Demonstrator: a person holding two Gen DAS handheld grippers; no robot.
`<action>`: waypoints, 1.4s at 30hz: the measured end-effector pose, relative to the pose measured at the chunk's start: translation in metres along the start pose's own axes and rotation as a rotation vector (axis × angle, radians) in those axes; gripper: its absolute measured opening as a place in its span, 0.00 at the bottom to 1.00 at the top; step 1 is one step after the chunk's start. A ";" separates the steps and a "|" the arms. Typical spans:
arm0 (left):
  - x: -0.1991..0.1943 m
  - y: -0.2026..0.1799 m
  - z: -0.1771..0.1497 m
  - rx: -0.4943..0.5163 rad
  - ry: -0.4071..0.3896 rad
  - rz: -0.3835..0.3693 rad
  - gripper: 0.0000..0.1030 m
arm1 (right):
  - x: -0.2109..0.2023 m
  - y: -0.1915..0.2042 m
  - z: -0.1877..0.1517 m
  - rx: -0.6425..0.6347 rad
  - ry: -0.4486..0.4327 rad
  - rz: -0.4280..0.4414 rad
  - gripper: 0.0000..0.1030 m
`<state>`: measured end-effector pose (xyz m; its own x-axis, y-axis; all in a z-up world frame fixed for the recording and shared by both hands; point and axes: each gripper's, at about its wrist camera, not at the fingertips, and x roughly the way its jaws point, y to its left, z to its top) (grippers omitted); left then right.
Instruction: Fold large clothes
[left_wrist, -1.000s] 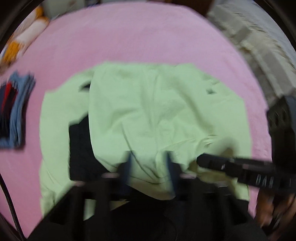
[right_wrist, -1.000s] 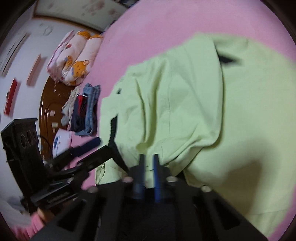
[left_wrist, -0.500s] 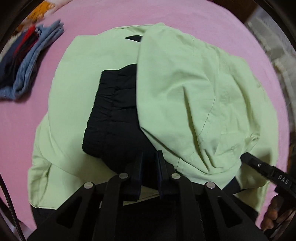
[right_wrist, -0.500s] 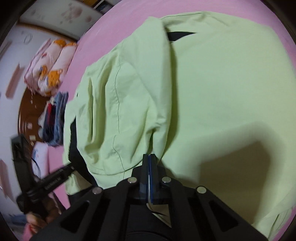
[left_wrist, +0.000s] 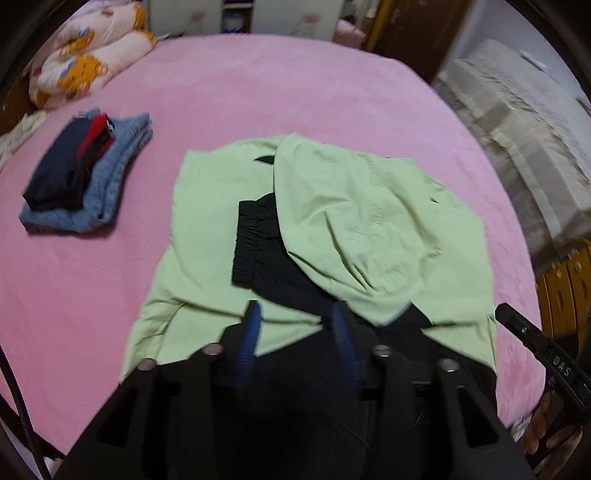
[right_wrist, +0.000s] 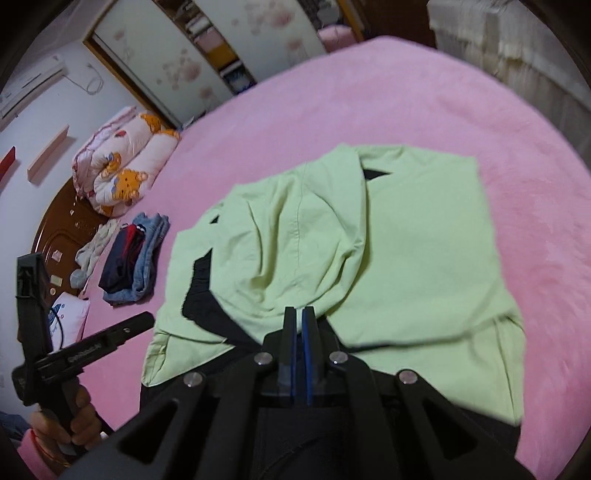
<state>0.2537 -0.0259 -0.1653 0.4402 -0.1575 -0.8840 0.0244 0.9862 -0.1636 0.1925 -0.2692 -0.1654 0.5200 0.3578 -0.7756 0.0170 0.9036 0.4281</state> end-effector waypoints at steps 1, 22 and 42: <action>-0.014 0.002 -0.006 0.006 -0.012 -0.003 0.49 | -0.010 0.002 -0.006 0.006 -0.016 -0.009 0.04; -0.115 0.085 -0.173 -0.100 0.062 0.140 0.64 | -0.150 -0.010 -0.158 0.059 -0.097 -0.220 0.48; -0.045 0.135 -0.251 -0.161 0.405 0.265 0.75 | -0.105 -0.140 -0.236 0.237 0.250 -0.499 0.61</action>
<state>0.0121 0.1020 -0.2570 0.0282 0.0591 -0.9979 -0.1936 0.9797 0.0525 -0.0659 -0.3772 -0.2533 0.1844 -0.0249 -0.9825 0.4120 0.9096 0.0543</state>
